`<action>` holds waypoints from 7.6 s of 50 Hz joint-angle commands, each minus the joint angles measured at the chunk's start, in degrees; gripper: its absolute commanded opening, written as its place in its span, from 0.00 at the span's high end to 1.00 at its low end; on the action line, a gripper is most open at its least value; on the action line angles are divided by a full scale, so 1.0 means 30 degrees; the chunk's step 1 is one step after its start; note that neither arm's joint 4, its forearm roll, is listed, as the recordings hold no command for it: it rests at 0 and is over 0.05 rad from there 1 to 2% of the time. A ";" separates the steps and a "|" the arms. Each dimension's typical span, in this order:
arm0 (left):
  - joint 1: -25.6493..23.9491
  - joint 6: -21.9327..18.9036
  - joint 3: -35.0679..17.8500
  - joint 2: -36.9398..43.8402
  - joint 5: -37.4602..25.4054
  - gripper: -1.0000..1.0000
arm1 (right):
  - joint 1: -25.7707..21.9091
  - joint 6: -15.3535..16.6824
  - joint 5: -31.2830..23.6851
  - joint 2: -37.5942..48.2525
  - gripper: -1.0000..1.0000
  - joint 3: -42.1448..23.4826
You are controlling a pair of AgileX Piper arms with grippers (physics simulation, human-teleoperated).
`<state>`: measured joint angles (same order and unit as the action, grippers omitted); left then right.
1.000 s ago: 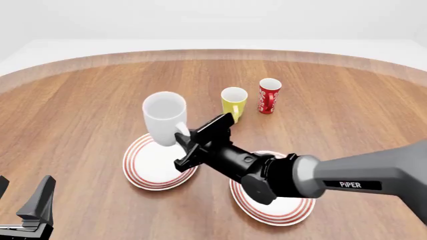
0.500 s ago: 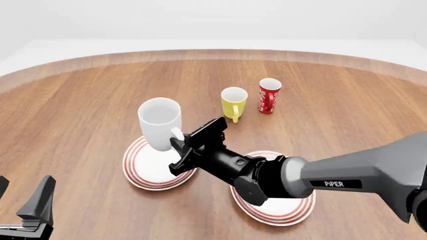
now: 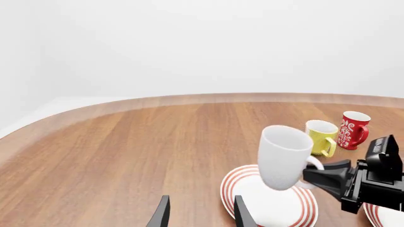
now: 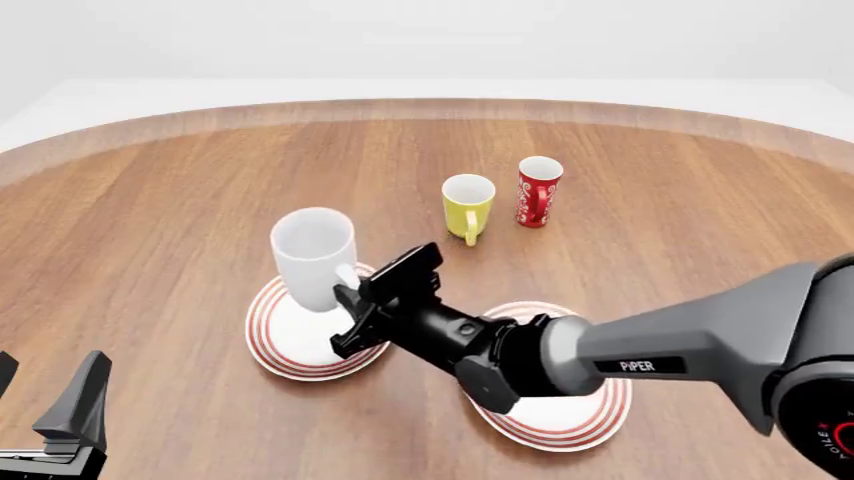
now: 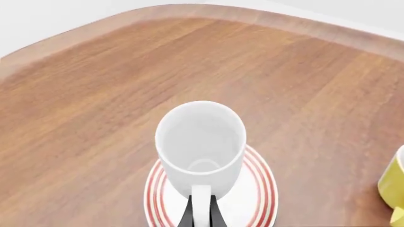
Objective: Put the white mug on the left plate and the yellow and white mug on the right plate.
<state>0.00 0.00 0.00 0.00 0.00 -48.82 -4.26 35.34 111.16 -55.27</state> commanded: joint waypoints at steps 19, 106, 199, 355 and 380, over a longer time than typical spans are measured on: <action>0.0000 0.0000 0.0000 0.0000 0.0000 0.00 | -0.0021 -0.0335 -0.0075 0.1214 1.00 -0.0858; 0.0000 0.0000 0.0000 0.0000 0.0000 0.00 | 0.0066 -0.0834 -0.0570 0.2852 0.00 -0.1938; 0.0000 0.0000 0.0000 0.0000 0.0000 0.00 | 0.5010 0.0032 -0.1293 -0.8487 0.00 0.2680; 0.0000 0.0000 0.0000 0.0000 0.0000 0.00 | 0.9323 -0.4366 -0.5919 0.1160 0.00 -0.5153; 0.0000 0.0000 0.0000 0.0000 0.0000 0.00 | 0.9325 -0.4669 -0.6833 0.1985 0.00 -0.6130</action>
<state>0.00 0.00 0.00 0.00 0.00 -20.85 -17.95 16.00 116.10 -72.40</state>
